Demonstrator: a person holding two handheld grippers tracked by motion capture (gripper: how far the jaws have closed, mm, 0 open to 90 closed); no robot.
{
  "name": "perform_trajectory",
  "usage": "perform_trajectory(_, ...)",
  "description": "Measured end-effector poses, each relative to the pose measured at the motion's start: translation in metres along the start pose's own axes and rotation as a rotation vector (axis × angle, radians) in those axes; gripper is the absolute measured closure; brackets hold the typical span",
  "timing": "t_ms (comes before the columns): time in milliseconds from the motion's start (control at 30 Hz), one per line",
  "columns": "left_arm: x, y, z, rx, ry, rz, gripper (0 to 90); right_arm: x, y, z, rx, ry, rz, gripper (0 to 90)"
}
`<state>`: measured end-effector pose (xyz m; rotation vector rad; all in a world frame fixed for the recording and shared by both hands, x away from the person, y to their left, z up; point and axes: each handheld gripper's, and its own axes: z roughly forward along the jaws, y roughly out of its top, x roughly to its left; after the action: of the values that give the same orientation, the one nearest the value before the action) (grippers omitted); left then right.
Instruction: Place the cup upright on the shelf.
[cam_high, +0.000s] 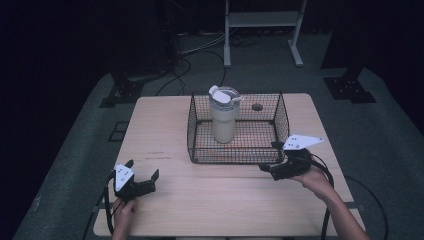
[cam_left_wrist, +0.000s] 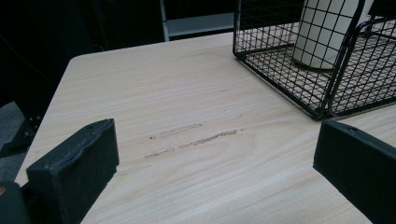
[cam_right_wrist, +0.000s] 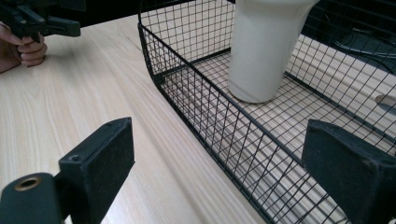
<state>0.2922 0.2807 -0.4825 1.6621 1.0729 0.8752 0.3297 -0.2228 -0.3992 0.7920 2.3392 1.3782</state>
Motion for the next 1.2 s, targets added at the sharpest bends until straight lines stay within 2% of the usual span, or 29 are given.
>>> perform_trajectory(433,0.000,0.000,0.000,-0.004,0.001,-0.003,0.0,0.007,-0.020,-0.006,-0.004,-0.014,0.006,8.9)
perform_trajectory(1200,-0.001,0.000,0.000,-0.002,0.002,-0.003,0.0,0.013,-0.060,-0.017,-0.003,-0.034,0.062,8.9)
